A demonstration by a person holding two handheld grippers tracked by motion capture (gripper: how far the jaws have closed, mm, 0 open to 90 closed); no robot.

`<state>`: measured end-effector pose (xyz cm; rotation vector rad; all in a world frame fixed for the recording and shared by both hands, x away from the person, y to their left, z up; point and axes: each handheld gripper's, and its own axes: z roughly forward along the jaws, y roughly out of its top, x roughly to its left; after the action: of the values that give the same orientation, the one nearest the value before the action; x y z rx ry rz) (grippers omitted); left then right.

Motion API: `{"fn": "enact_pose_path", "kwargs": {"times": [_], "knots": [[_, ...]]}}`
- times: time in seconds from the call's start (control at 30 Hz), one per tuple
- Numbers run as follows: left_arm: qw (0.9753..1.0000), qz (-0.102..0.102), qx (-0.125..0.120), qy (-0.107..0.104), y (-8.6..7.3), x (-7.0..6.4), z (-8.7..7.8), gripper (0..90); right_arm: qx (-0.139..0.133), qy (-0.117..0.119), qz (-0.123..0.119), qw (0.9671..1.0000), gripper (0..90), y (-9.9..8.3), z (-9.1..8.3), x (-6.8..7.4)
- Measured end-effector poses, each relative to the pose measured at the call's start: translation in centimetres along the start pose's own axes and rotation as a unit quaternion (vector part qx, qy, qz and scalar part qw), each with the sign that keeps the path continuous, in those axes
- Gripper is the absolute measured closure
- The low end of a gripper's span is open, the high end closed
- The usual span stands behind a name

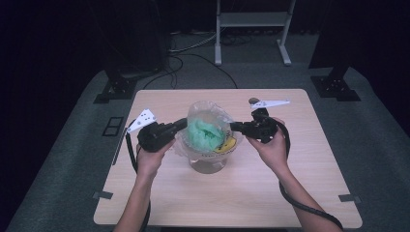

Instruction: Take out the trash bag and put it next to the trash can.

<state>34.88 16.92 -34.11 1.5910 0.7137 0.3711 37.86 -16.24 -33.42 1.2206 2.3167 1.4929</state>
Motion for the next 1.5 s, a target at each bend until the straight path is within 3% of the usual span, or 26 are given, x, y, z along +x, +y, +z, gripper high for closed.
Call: {"fn": "enact_pose_path", "kwargs": {"times": [0.13,0.27,0.53,0.63,1.13,1.23,1.33,1.5], "knots": [[1.0000,0.002,0.003,-0.003,-0.1,-0.2,0.2,90.0,0.011,0.045,0.025,0.9986,88.7,0.6,0.7,0.4],[0.9999,0.004,0.004,-0.008,-0.2,-0.6,0.6,90.0,0.012,0.071,0.039,0.9966,88.7,1.0,1.3,0.8],[0.9996,0.011,0.015,-0.021,-0.6,-1.3,1.5,90.0,0.017,0.097,0.048,0.9940,88.7,1.8,2.3,1.9],[0.9994,0.013,0.016,-0.026,-0.7,-1.6,1.8,90.0,0.012,0.115,0.062,0.9913,88.7,2.2,2.8,2.2],[0.9986,0.024,0.028,-0.039,-1.0,-2.6,2.7,90.0,0.008,0.137,0.101,0.9853,88.6,4.1,4.4,2.4],[0.9984,0.027,0.030,-0.040,-1.1,-2.7,2.8,90.0,0.011,0.150,0.114,0.9820,88.2,4.2,4.9,2.4],[0.9983,0.027,0.031,-0.040,-1.1,-2.7,2.8,90.0,0.009,0.163,0.127,0.9785,85.0,4.2,5.0,2.3],[0.9982,0.027,0.032,-0.042,-1.1,-2.7,2.8,90.0,0.019,0.164,0.125,0.9783,76.5,4.4,5.4,2.5]]}}
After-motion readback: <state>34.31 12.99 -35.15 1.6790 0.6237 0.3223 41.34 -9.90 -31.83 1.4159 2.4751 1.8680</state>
